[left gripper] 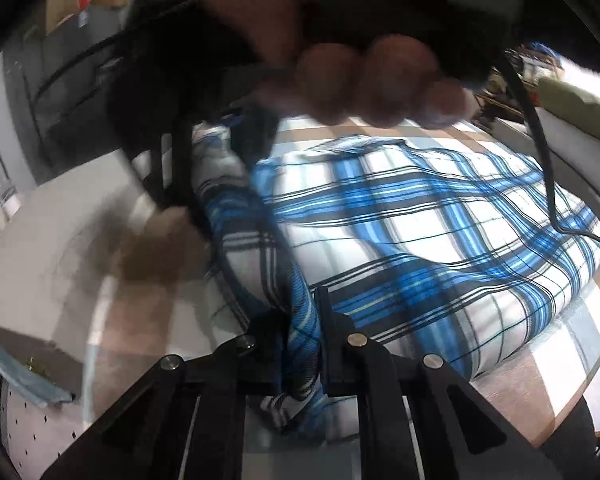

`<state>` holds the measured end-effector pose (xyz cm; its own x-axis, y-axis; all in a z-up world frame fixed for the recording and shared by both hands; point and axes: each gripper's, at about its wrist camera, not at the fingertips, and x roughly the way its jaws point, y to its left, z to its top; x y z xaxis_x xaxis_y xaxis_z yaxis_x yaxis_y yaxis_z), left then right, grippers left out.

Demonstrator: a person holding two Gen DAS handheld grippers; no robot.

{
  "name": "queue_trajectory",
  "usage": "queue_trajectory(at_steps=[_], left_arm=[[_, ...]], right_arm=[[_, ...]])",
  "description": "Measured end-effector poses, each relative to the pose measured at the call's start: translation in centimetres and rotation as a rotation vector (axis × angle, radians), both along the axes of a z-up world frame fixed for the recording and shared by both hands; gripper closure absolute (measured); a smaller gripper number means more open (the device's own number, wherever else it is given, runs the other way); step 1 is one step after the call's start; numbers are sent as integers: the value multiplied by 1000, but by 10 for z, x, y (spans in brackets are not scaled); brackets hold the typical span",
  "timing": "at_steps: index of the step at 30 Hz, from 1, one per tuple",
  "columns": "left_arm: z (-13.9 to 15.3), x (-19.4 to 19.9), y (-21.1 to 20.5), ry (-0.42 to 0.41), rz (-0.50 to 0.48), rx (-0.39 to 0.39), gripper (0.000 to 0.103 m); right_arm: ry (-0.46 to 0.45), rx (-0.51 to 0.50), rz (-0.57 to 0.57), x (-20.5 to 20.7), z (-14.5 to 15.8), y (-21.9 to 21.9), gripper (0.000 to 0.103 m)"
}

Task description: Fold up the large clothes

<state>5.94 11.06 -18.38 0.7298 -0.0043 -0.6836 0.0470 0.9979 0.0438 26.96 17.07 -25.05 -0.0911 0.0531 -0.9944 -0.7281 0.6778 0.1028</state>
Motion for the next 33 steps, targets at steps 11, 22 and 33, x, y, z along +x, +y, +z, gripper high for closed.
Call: queue_trajectory(at_steps=[11,22,33], left_arm=[[100,2,89,-161,127,36,96],[131,-4,-91,-177,-435,-25,96],[20,19,-225,203,-687,16,96]], right_arm=[[52,598,-131,37,117,-35,94],[-48,914,-360,-5,163,-299,94],[-21,670,-732,1,7,-482,94]])
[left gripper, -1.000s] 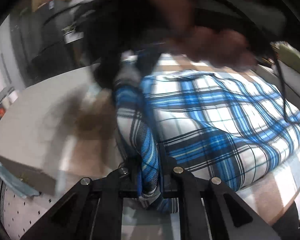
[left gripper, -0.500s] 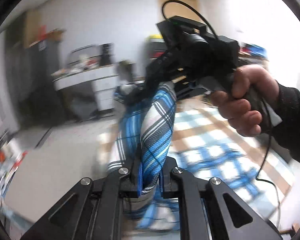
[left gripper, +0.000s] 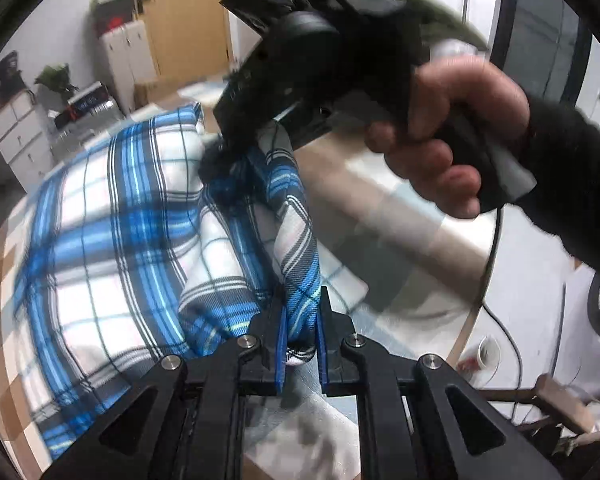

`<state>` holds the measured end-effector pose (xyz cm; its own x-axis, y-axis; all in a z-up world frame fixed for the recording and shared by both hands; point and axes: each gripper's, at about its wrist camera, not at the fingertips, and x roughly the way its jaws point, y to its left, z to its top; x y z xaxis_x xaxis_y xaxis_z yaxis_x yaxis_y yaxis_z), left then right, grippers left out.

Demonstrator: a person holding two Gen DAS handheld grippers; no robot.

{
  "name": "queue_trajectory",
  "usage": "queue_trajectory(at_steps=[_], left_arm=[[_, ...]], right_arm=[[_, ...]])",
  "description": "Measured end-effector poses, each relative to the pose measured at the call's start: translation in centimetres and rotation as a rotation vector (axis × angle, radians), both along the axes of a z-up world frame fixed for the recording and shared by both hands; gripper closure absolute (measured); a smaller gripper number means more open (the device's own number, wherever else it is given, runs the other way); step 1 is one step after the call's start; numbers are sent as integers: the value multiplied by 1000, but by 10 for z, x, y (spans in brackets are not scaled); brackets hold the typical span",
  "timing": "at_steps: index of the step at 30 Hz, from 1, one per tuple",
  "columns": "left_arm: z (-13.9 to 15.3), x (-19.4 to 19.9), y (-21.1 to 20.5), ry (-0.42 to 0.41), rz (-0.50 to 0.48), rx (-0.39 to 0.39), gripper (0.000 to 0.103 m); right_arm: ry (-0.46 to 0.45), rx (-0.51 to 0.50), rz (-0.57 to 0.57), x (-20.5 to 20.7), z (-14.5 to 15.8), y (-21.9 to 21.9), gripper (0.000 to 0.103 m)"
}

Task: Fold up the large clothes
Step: 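Fold the lifted shirt part over the bundle with both grippers and release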

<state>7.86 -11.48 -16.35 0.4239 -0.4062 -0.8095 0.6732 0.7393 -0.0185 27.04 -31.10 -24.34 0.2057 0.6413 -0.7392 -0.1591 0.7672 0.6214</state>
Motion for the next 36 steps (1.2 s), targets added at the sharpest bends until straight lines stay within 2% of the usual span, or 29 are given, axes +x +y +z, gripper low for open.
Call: queue_trajectory(at_steps=[2,5,7,8,9,10,11,12,13,14,15,18,20,21,22,23,25,27,29,30,31,33,36], left_arm=[[7,-7,13,26,3,-39,95],[37,-21,45,20,3,-110,92],[55,-28,65,-27,32,-128,62],[59,-29,75,-64,74,-119,23],[63,-26,85,-121,136,-107,16],[64,-18,96,-166,191,-101,16],[60,-6,107,-168,232,-98,16],[53,3,110,-142,249,-99,19],[44,14,115,-80,252,-106,19],[33,22,120,-21,247,-125,29],[27,24,117,22,234,-139,38],[6,33,116,72,211,-133,42],[3,26,108,74,184,-136,42],[4,27,105,69,174,-123,42],[6,26,99,52,164,-94,42],[7,29,96,38,160,-72,42],[6,24,82,19,136,-27,42],[1,21,78,26,136,-6,41],[4,16,77,24,127,-19,41],[9,10,82,31,114,-27,41],[16,7,85,40,102,-42,41],[31,2,95,53,98,-78,41],[62,5,106,-9,88,-88,39]], right_arm=[[-27,-26,16,-2,-5,4,92],[-81,-57,33,3,-1,15,88],[-128,-131,55,-4,10,24,85],[-143,-157,64,-12,11,31,84],[-156,-179,70,-12,10,36,82],[-164,-199,68,-10,12,39,81],[-165,-212,64,-11,13,39,79],[-163,-240,52,-11,16,37,69],[-165,-263,36,-16,11,30,57],[-180,-278,22,-23,13,26,53],[-200,-296,10,-22,18,24,52],[-307,-336,-32,-35,48,16,52],[-400,-348,-2,-41,73,27,52],[-423,-359,22,-40,79,37,46],[-436,-375,43,-40,84,47,35],[-454,-404,71,-37,90,65,32],[-462,-447,113,-27,88,91,31],[-425,-512,136,-7,70,112,33],[-375,-592,154,6,47,125,54],[-328,-659,159,17,26,130,72],[-310,-687,174,22,13,131,84],[-345,-689,172,26,6,126,84],[-288,-605,135,32,12,111,84]])
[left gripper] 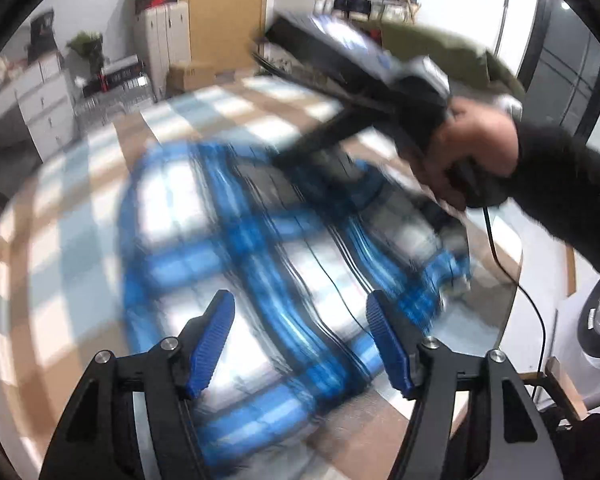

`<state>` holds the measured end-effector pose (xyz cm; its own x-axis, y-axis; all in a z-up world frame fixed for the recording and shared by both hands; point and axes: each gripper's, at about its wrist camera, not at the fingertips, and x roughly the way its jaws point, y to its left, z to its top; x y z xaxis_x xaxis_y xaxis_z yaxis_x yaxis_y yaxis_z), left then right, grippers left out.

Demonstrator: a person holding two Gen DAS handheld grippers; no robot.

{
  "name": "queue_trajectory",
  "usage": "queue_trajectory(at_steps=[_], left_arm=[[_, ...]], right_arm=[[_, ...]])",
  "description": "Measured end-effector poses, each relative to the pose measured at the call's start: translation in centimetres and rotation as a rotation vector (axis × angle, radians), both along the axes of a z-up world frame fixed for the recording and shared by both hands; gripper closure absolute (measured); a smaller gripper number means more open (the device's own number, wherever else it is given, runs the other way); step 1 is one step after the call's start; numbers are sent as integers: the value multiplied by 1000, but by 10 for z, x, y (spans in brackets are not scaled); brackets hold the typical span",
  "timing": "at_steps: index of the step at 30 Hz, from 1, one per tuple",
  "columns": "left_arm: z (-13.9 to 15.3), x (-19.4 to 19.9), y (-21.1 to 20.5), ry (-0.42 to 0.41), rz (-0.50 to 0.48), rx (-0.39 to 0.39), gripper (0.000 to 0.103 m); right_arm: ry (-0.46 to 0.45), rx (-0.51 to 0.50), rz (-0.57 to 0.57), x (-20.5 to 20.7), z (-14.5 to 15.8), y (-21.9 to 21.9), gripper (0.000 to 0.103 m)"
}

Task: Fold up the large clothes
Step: 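Fold the lifted shirt part over the bundle with both grippers and release, then press the folded shirt bundle flat with the left gripper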

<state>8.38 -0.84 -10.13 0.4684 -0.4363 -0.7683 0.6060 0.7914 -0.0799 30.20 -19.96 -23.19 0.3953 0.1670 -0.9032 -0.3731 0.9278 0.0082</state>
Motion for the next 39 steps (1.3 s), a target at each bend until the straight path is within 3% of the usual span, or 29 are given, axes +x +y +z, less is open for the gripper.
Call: queue_trajectory(at_steps=[4,6,8,11,13,15,17,20,23,25,28,30,32,36,39], left_arm=[[22,40,-2,-63,-8,28,39],[2,74,-4,1,-35,43,41],[-29,100,-5,147,-61,57,47],[-53,117,-5,249,-77,50,48],[-56,116,-6,263,-68,42,48],[-54,111,-10,248,-61,63,48],[-48,102,-13,222,-43,77,48],[-34,92,-9,159,2,95,47],[-16,46,-2,60,1,102,47],[-16,26,0,9,44,131,47],[-33,28,0,39,83,120,47],[-56,39,-1,94,113,140,47],[-67,40,-2,79,134,137,47],[-66,32,-3,57,145,137,47],[-66,26,-1,51,155,127,47]], right_arm=[[-45,78,-65,-18,22,-28,83],[-64,164,-53,-45,41,-39,80],[-89,204,-41,-76,54,-44,80],[-72,275,-24,-122,54,-48,79],[-27,321,-4,-145,40,-45,79],[10,268,2,-157,17,-35,79],[46,228,-24,-159,-8,-30,80],[24,256,-42,-162,-8,-30,82],[-4,321,-63,-162,15,-34,80],[-104,328,-82,-161,41,-36,79],[-188,332,-106,-144,66,-33,79],[-221,289,-113,-129,71,-24,79],[-239,221,-134,-113,67,-16,79],[-77,117,-154,-71,13,-5,83],[-49,143,-156,-64,13,-12,83]])
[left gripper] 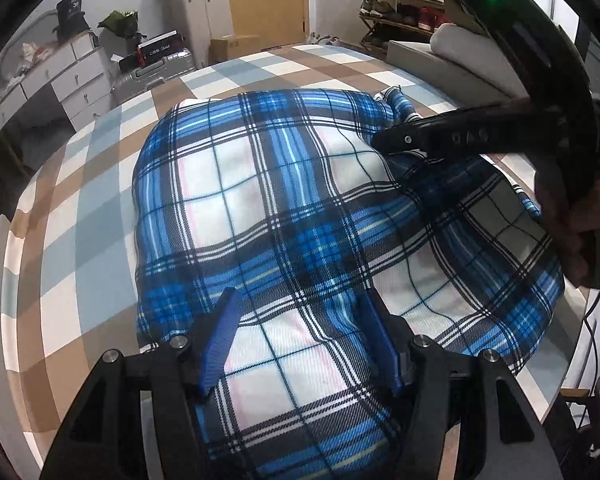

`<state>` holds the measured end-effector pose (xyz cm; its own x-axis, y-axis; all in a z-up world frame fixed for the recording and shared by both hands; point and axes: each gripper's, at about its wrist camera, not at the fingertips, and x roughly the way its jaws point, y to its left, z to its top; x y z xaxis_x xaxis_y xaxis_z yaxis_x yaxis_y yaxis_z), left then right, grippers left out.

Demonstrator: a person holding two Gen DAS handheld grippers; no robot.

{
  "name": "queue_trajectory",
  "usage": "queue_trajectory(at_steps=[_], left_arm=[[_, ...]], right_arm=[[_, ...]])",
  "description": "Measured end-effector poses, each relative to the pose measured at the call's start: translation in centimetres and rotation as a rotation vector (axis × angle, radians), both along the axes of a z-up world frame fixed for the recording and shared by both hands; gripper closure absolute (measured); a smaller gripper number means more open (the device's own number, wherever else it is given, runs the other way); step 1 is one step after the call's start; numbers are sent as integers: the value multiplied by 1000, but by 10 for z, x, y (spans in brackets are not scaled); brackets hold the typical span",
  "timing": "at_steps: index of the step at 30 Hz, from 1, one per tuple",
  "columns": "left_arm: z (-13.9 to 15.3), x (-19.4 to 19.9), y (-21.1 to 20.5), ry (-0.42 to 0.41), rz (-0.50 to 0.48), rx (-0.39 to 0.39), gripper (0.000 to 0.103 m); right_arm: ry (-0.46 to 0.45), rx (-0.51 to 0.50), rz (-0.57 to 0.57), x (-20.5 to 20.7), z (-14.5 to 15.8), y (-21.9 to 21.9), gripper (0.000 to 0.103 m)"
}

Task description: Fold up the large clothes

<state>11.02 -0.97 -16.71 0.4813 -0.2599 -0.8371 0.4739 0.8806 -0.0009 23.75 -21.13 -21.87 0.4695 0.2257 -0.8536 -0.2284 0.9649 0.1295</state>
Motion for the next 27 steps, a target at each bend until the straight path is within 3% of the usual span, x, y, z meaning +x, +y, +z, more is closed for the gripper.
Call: queue_trajectory(at_steps=[2,8,11,14,15,17,20,24,27], left_arm=[[-1,-2,1,-8,6,-6,47],[-3,-5,2,-23,18,-13,47],[-2,-7,1,-24,28,-7,47],[0,-7,-2,-14,33,14,47],[2,-7,-3,-10,26,26,47],[11,-11,-3,0,1,46,47],[45,-17,0,-45,-39,50,47],[77,15,-9,-85,-80,76,46],[63,63,-25,-1,-115,108,47]], right_arm=[[21,12,-27,-6,12,-5,83],[-97,19,60,-92,46,-7,79],[-75,25,57,-122,29,-5,79],[-5,8,38,-127,-10,-2,79],[-74,11,32,-130,-9,1,79],[-86,-26,41,-131,-8,9,76],[-89,-1,44,-133,-8,12,65],[-122,68,39,-139,-10,3,64],[-137,113,34,-147,-10,-5,64]])
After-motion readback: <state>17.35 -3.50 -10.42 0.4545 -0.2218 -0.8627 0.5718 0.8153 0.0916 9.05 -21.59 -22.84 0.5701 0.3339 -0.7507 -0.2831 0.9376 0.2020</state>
